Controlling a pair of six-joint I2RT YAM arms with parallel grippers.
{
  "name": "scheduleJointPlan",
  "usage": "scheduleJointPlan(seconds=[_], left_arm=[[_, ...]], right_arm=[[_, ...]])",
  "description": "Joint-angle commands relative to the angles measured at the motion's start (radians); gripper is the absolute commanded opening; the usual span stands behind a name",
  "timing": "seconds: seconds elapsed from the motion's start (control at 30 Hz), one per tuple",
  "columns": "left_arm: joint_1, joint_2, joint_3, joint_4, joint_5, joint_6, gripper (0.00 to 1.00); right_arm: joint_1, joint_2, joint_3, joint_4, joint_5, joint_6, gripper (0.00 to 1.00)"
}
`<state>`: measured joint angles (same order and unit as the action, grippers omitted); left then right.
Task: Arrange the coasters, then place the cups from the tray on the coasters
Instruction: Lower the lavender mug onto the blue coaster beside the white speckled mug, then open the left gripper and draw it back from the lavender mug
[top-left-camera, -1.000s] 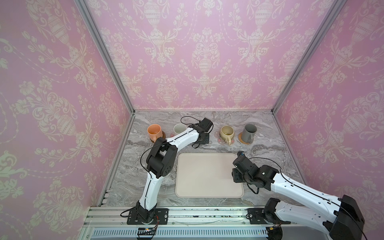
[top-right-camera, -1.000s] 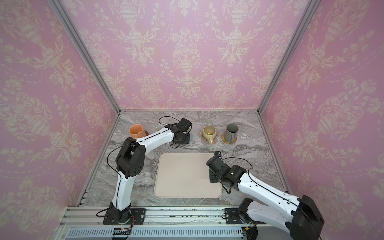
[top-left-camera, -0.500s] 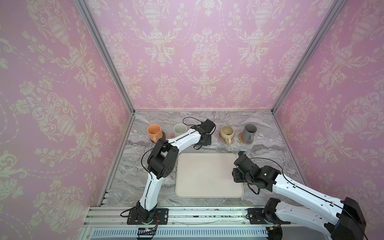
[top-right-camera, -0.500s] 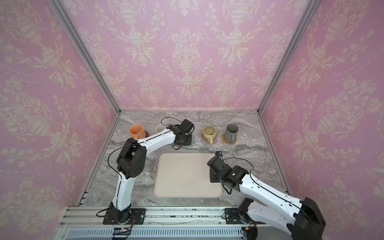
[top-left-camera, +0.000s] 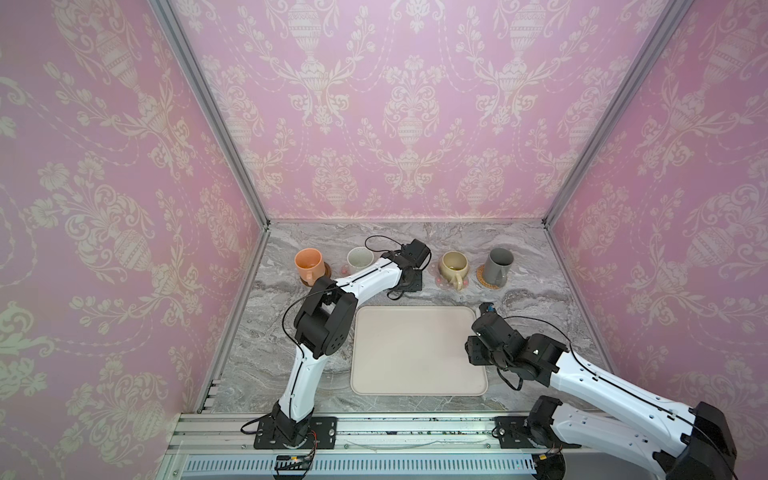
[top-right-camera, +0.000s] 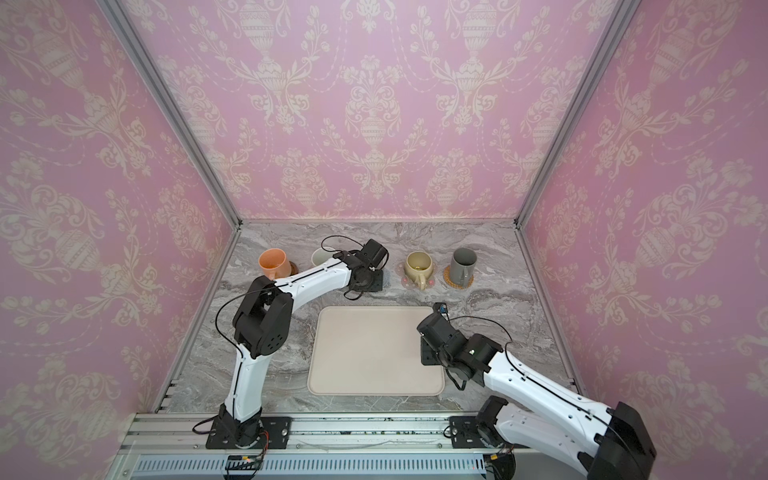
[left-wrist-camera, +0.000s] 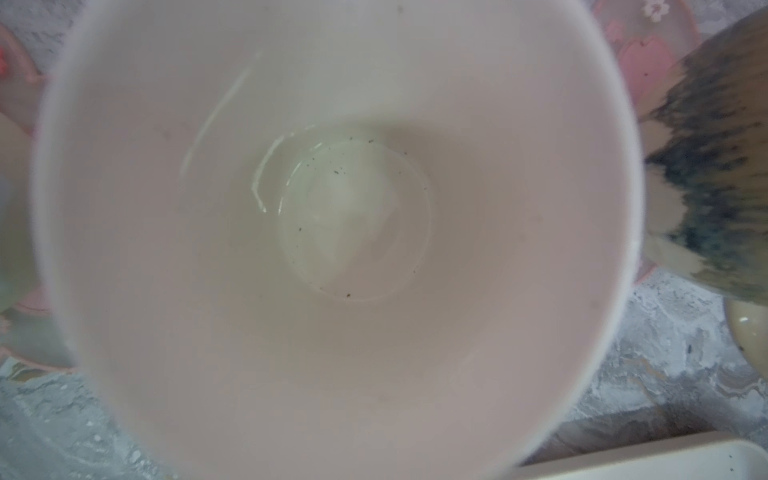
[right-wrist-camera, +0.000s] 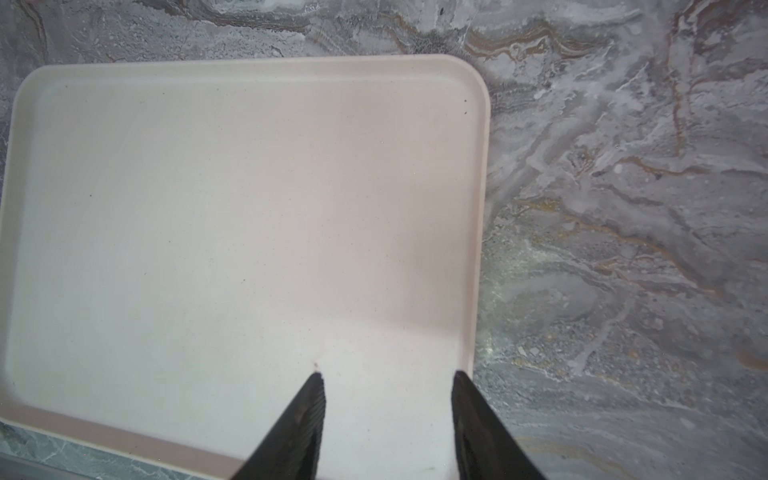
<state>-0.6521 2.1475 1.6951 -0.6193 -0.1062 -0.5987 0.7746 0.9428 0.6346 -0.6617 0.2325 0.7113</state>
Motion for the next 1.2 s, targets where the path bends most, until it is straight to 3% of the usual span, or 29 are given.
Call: scheduleJointPlan(seconds=[0.0, 0.3, 0.6, 1.17], left_arm=[[-0.007, -0.055, -0.022, -0.01, 0.017, -0.024, 0.32], [-0.007, -0.119, -0.071, 0.016, 0.018, -0.024, 0.36], [-0.007, -0.268, -0.214, 0.034, -0.013, 0.005, 0.37], [0.011, -0.632, -0.514, 0.002, -0.199, 0.194, 0.4]], right_arm=[[-0.003, -0.018, -0.018, -0.018, 0.006, 0.02, 0.52], [-0.003, -0.007, -0.009, -0.017, 0.013, 0.014, 0.53], [-0.005, 0.017, 0.026, -0.022, 0.04, -0.027, 0.55], [-0.061, 0.16, 0.163, 0.005, 0.09, -0.198, 0.59]])
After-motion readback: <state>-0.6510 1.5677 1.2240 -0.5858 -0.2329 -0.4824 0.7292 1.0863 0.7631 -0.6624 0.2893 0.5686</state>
